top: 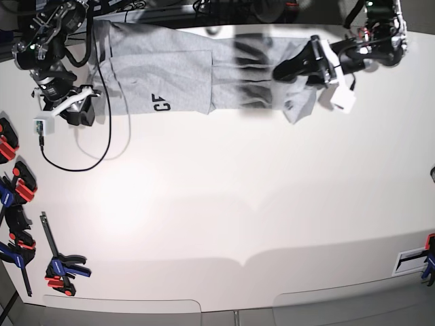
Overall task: Fold the T-shirt properly
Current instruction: 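Carry the left gripper's strip end toward the right gripper, folding it over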
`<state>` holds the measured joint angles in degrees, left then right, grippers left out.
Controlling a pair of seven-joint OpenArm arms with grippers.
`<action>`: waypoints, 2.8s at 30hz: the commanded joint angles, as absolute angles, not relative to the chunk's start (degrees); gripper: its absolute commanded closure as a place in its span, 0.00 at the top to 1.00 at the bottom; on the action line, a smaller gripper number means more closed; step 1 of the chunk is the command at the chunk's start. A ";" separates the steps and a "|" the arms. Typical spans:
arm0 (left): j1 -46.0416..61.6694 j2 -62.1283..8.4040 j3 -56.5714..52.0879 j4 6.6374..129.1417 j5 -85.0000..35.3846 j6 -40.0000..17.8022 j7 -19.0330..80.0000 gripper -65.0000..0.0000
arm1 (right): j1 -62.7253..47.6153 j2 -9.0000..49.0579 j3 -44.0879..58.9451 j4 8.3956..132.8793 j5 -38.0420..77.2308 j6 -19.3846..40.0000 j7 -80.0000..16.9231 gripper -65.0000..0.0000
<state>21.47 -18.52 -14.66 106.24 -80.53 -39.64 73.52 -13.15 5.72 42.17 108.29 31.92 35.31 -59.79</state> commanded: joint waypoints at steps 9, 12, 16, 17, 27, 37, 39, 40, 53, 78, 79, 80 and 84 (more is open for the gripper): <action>19.68 -18.90 -5.65 107.24 -77.34 -40.00 71.31 0.00 | -12.69 6.33 42.37 109.38 33.15 35.03 -58.52 0.30; 19.68 -18.92 -4.67 107.24 -77.43 -40.00 71.35 0.00 | -12.69 6.33 42.37 109.38 33.15 35.03 -58.52 0.30; 19.68 -18.90 -4.32 107.24 -78.41 -40.00 71.57 0.00 | -12.69 6.33 42.37 109.38 33.17 35.03 -58.52 0.30; 19.68 -18.90 -4.32 107.24 -78.00 -40.00 71.53 0.00 | -12.69 6.33 42.37 109.38 33.17 35.03 -58.52 0.30; 19.70 -18.90 -4.32 107.24 -79.59 -40.00 71.50 0.33 | -12.69 6.33 42.37 109.38 33.17 35.03 -58.52 0.30; 19.66 -18.90 -2.85 107.24 -79.57 -40.00 71.05 0.41 | -12.69 6.33 42.37 109.38 33.17 35.03 -58.52 0.30; 19.29 -18.96 -2.96 107.24 -79.48 -40.00 71.18 0.41 | -12.69 6.33 42.37 109.38 33.15 35.05 -58.52 0.30; 18.98 -19.05 -2.96 107.24 -79.42 -40.00 71.37 0.41 | -12.69 6.33 42.37 109.38 33.15 35.05 -58.52 0.30; 18.22 -19.05 0.54 107.24 -47.83 -40.00 61.98 0.00 | -12.69 6.33 42.37 109.38 33.19 35.03 -58.76 0.30; -3.79 -8.49 21.80 93.78 -28.14 -29.08 43.48 0.00 | -12.71 6.17 42.37 109.38 33.56 35.05 -59.18 0.30; -4.73 -8.67 21.80 93.80 -28.18 -29.10 45.54 0.00 | -12.71 6.17 42.37 109.38 33.56 35.05 -59.24 0.30; -5.48 -8.97 21.78 93.80 -28.67 -29.10 47.62 0.00 | -12.71 6.17 42.37 109.38 33.56 35.05 -59.33 0.30; -6.63 -13.37 21.02 95.48 -37.23 -32.25 52.80 0.00 | -12.69 6.17 42.37 109.38 33.58 35.05 -59.33 0.30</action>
